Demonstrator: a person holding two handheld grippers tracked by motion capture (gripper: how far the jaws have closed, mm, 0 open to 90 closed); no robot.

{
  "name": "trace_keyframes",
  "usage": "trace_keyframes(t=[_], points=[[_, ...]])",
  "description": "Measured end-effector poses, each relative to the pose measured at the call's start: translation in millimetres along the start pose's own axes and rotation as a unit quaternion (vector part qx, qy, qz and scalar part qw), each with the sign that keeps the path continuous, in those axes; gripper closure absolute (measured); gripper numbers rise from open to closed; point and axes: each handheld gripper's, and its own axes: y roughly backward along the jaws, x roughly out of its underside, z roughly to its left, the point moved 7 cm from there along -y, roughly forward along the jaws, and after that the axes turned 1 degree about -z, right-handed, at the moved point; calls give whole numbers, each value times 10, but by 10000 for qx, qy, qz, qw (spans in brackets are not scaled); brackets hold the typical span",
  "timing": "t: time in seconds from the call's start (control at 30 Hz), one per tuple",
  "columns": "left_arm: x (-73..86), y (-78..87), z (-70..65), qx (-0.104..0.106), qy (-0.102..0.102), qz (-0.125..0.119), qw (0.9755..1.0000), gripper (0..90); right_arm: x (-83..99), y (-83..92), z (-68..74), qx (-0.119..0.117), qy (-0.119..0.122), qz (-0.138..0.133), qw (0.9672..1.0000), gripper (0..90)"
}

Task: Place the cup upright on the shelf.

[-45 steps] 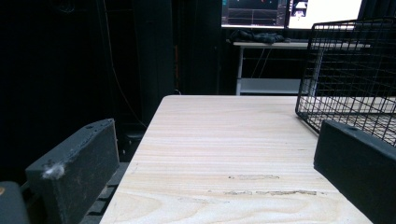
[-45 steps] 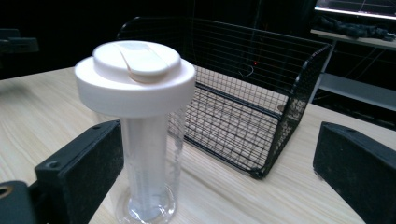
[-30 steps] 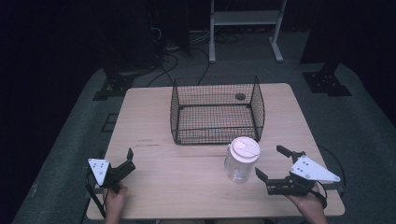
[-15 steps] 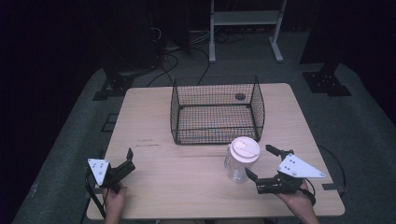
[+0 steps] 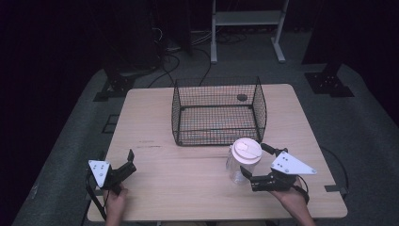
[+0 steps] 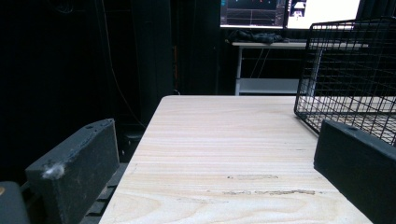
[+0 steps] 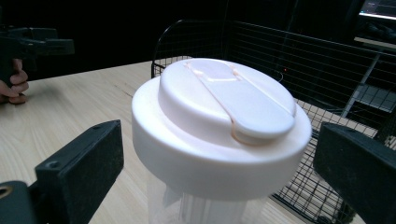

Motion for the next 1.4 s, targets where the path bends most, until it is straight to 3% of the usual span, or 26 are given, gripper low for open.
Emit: trace_keyframes(t=[0.43, 1.4], points=[[0, 1, 1, 6, 1, 4, 10000, 0, 0, -171, 10, 179, 121, -46, 9998, 13], [1, 0, 5, 11, 21, 2, 10000, 0, -10, -221, 51, 334, 248, 31, 9991, 39]])
